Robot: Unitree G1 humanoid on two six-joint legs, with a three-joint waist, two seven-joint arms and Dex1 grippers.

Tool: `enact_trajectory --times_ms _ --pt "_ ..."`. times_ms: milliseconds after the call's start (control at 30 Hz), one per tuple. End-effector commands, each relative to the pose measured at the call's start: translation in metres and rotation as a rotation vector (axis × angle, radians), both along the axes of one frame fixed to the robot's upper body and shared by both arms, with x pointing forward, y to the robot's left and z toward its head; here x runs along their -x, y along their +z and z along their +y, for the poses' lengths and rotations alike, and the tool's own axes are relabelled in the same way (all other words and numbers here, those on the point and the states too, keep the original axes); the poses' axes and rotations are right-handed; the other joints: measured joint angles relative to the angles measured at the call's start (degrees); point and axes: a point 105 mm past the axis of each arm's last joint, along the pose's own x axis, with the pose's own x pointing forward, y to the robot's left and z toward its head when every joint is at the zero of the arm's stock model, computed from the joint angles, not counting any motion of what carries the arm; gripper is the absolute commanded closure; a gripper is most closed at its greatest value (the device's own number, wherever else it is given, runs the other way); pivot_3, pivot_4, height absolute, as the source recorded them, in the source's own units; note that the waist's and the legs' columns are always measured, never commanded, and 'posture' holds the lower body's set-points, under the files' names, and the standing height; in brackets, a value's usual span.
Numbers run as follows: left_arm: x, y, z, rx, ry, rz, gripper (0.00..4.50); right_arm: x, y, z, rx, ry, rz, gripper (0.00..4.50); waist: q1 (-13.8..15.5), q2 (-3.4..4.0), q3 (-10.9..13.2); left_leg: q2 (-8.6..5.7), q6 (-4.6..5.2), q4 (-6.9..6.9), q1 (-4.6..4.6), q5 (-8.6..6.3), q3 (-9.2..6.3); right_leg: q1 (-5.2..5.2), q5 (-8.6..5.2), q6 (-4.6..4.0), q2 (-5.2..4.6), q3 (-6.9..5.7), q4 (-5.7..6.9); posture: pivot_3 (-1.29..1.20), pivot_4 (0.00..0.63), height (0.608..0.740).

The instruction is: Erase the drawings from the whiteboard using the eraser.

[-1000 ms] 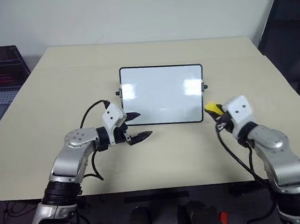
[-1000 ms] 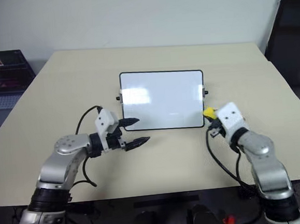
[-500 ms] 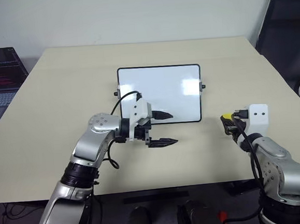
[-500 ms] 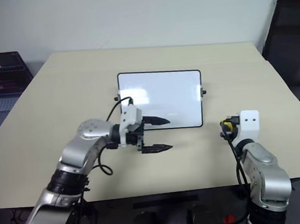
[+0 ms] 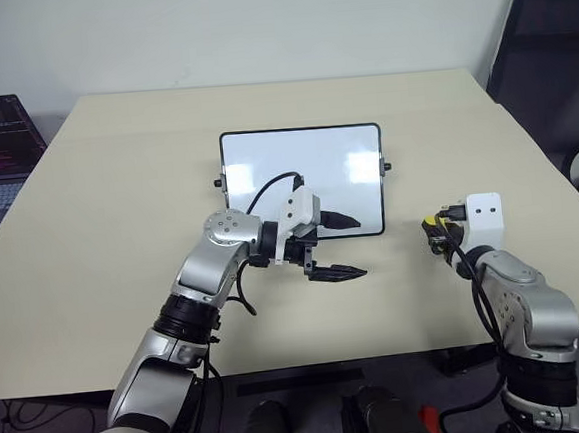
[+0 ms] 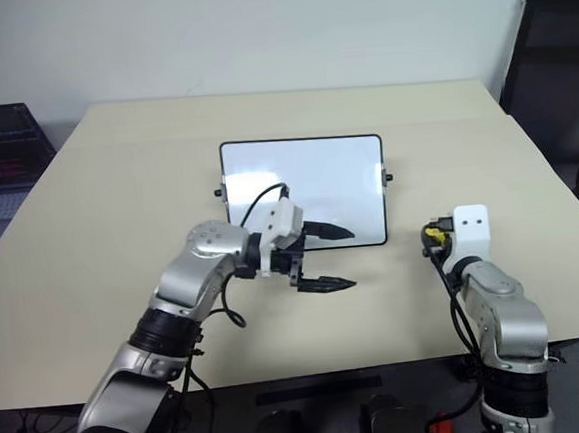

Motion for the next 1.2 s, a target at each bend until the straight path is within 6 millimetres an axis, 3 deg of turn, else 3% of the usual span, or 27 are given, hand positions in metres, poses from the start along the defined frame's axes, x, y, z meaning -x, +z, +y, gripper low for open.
enact_trajectory --times_ms 33,200,233,400,500,667,933,1000,1200 --pt "0.002 0.003 -0.002 0.010 -0.011 -0.029 0.00 -0.006 0.016 -0.001 0.003 0.014 -0.072 2.01 0.0 0.00 0.0 0.00 0.00 0.00 0.00 0.00 -0.01 0.00 0.00 0.00 0.00 -0.01 0.00 0.00 0.150 0.740" --pt "0.000 -0.002 0.007 0.013 0.052 -0.018 0.00 -0.008 0.021 -0.003 0.005 0.024 -0.096 0.18 0.0 0.00 0.0 0.01 0.00 -0.01 -0.01 0.00 -0.01 0.00 0.00 0.00 0.00 0.00 0.00 0.00 0.150 0.740" --pt "-0.003 -0.003 0.012 0.025 0.093 -0.015 0.00 -0.006 0.025 -0.001 0.011 0.038 -0.112 0.01 0.0 0.00 0.0 0.02 0.00 -0.01 -0.01 0.00 -0.02 0.00 0.00 0.00 0.00 0.00 0.00 0.00 0.150 0.740" --pt "-0.016 -0.001 0.045 0.100 0.359 -0.017 0.00 0.011 0.051 0.022 0.039 0.168 -0.229 0.01 -0.2 0.02 0.0 0.24 0.00 -0.02 0.00 0.00 -0.05 -0.02 0.00 0.00 0.02 0.03 0.01 0.00 0.150 0.740" --pt "-0.013 -0.002 0.063 0.153 0.529 -0.015 0.00 0.027 0.054 0.029 0.045 0.204 -0.257 0.01 -0.1 0.02 0.0 0.38 0.00 -0.05 -0.03 -0.01 -0.24 -0.02 -0.02 -0.02 0.02 0.05 0.00 0.00 0.150 0.740" --pt "0.005 -0.007 0.113 0.302 0.991 -0.061 0.00 0.057 0.037 0.036 0.119 0.197 -0.321 0.01 0.0 -0.01 0.0 0.30 -0.01 -0.04 -0.09 -0.03 -0.35 0.01 -0.05 0.03 -0.38 0.07 -0.05 0.00 0.150 0.740" --pt "0.036 -0.025 0.186 0.258 1.538 -0.240 0.00 0.086 0.002 0.025 0.052 0.109 -0.402 0.01 0.1 -0.05 -0.1 0.28 0.06 0.04 0.14 0.05 -0.28 0.13 -0.17 -0.20 -0.54 0.09 0.00 0.00 0.150 0.740" --pt "0.040 -0.030 0.194 0.235 1.606 -0.262 0.00 0.089 -0.004 0.021 0.030 0.106 -0.391 0.01 0.1 -0.06 -0.1 0.28 0.09 0.04 0.16 0.07 -0.25 0.14 -0.18 -0.24 -0.56 0.12 0.00 0.00 0.150 0.740" --pt "0.048 -0.047 0.190 0.190 1.652 -0.211 0.00 0.095 -0.008 0.010 0.053 0.103 -0.357 0.01 0.3 -0.12 -0.1 0.21 0.09 0.00 0.12 0.05 -0.21 0.12 -0.24 -0.31 -0.63 0.12 -0.05 0.00 0.150 0.740"
